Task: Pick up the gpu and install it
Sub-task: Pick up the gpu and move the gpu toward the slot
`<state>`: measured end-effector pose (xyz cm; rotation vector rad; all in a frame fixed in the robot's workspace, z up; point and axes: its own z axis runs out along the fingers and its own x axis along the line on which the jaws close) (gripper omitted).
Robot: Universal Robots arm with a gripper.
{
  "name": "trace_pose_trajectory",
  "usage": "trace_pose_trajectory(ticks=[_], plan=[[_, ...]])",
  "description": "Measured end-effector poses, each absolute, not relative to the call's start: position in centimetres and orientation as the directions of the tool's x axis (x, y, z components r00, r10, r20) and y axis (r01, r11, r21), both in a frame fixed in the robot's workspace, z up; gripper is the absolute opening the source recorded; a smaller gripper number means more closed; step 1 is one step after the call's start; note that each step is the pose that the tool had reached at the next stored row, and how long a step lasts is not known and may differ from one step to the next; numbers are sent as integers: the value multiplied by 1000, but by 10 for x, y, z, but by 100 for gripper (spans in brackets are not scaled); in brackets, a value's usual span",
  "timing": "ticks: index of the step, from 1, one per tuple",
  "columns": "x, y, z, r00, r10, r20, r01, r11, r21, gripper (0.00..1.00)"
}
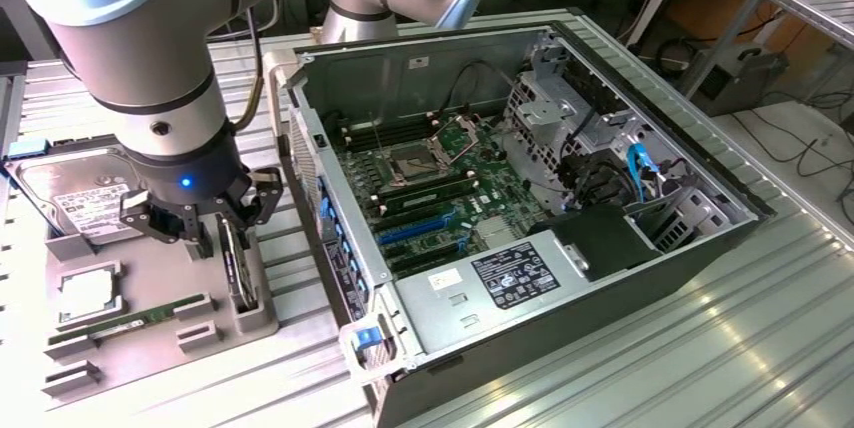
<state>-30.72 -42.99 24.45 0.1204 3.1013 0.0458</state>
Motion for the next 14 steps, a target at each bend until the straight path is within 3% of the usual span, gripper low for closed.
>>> trace_pose_trajectory(ticks=[6,7,14], plan=[[-307,-430,244,-996,78,-37,77,997,31,41],[-307,-430,244,-996,78,-36,77,997,31,28],[-307,-430,244,-997,62,-36,61,998,31,26]])
